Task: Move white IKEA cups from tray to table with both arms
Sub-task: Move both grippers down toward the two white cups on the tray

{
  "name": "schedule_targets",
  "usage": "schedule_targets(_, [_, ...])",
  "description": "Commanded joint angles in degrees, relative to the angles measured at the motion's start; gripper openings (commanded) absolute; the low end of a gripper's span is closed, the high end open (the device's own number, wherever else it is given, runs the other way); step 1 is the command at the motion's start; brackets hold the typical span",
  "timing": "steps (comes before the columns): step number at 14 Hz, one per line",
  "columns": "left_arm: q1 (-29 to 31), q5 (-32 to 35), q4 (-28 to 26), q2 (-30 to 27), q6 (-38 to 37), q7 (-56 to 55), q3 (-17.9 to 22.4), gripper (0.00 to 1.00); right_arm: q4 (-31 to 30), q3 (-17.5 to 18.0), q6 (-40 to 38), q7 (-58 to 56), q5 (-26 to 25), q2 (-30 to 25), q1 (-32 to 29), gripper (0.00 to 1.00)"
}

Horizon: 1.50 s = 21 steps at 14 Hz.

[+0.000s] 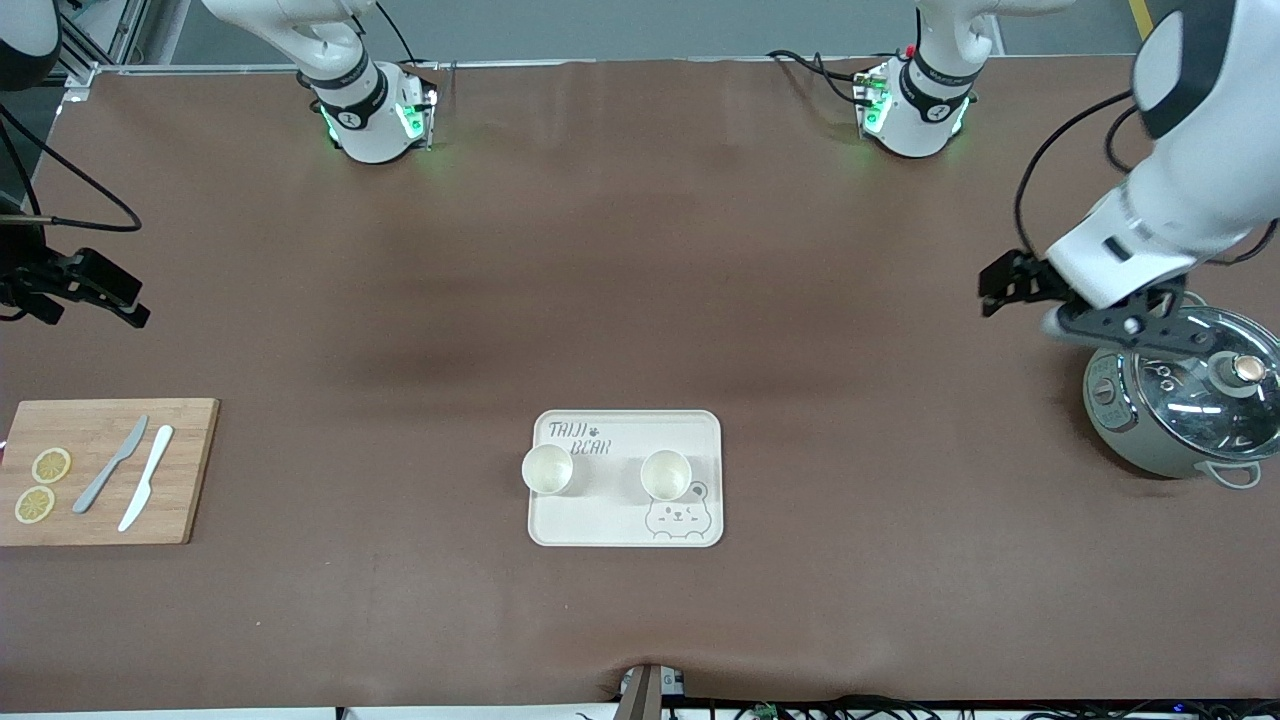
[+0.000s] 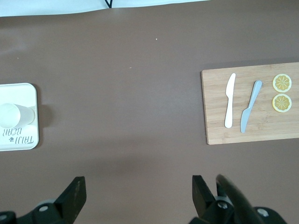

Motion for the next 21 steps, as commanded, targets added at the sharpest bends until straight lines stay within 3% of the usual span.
schedule_targets(1, [-3.19, 0.08, 15.84, 13.73, -0.87, -8.69, -1.52, 1.0, 0.99, 0.08, -0.37, -0.04, 0.64, 1.67, -0.22, 1.0])
schedule_targets(7, [-13.21, 0.17, 28.26, 30.54, 3.08, -18.38, -0.47, 1.0, 1.26, 0.17, -0.02, 0.49, 2.65, 5.1, 4.25, 1.0])
schedule_targets(14, [-21.84, -0.18, 28.89, 39.7, 15.37, -21.38, 3.66, 1.0, 2.31, 0.17, 1.56, 0.66, 5.21, 8.7, 11.11, 1.0])
schedule_targets(21, [-25.08, -0.1, 28.89, 45.77, 24.34, -22.26, 5.58, 1.0, 11.89, 0.17, 4.18, 9.52, 7.94, 22.31, 15.68, 1.0])
